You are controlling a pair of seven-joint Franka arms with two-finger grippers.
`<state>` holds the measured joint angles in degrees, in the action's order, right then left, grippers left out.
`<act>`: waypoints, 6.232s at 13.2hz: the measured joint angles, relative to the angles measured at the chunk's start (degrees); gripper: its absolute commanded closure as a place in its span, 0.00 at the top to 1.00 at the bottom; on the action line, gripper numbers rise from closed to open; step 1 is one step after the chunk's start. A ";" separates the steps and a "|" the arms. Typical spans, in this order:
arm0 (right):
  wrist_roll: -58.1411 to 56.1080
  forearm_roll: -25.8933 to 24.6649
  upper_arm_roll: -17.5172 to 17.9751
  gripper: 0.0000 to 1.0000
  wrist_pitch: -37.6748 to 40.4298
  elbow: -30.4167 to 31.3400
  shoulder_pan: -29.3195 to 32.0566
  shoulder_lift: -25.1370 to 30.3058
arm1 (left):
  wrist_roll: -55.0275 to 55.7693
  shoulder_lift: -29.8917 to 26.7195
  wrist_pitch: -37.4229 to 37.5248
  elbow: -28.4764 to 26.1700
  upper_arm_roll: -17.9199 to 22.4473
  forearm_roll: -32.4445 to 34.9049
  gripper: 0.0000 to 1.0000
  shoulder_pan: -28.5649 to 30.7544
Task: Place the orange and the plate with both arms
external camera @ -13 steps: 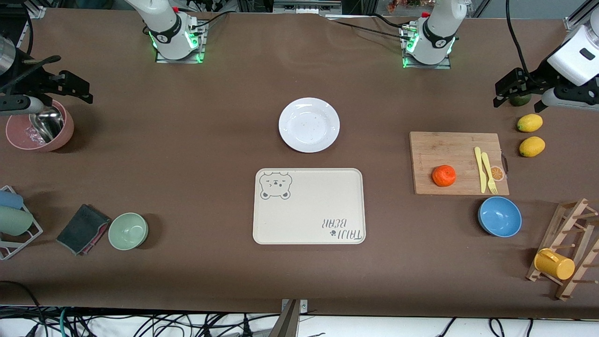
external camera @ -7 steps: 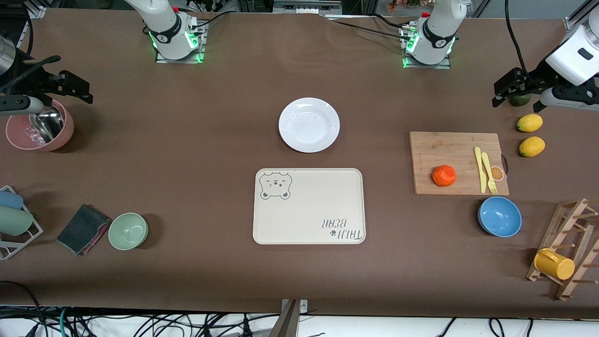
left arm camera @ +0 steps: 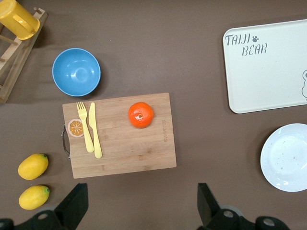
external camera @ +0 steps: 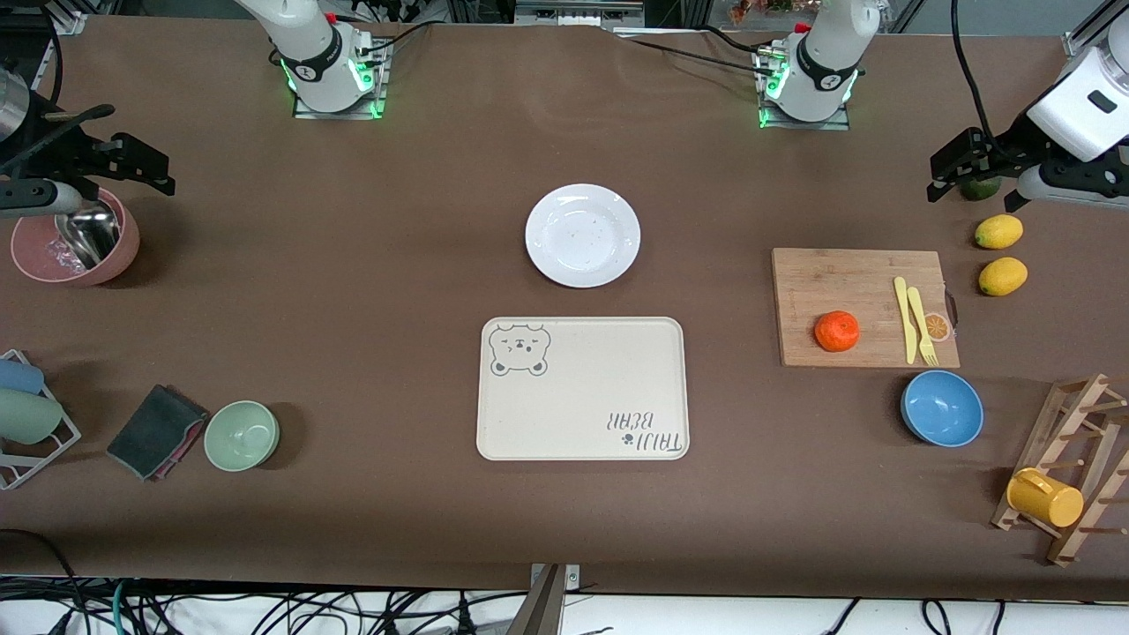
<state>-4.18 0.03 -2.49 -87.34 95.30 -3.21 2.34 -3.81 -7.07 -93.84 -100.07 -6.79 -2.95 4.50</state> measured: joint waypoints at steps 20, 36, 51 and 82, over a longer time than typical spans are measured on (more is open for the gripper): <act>0.00 0.00 -0.02 1.00 0.01 0.02 0.00 0.00 | 0.11 1.19 1.94 0.00 0.84 0.00 1.00 2.33; 0.00 0.00 -0.04 1.00 0.05 0.15 0.00 0.00 | 0.05 28.01 -24.52 -5.79 0.35 0.00 1.00 2.10; 0.00 0.02 -0.46 1.00 0.17 0.22 0.02 -0.01 | 0.26 32.47 -46.99 -19.60 0.27 0.00 0.12 1.26; -0.01 0.05 -0.75 1.00 0.67 0.22 -0.01 -0.56 | 38.52 35.50 -55.64 -19.44 -7.17 -21.49 0.99 -42.48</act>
<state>-4.19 0.08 -3.24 -86.66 95.51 -3.22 1.79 34.71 28.43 -149.48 -119.51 -13.97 -24.44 -37.98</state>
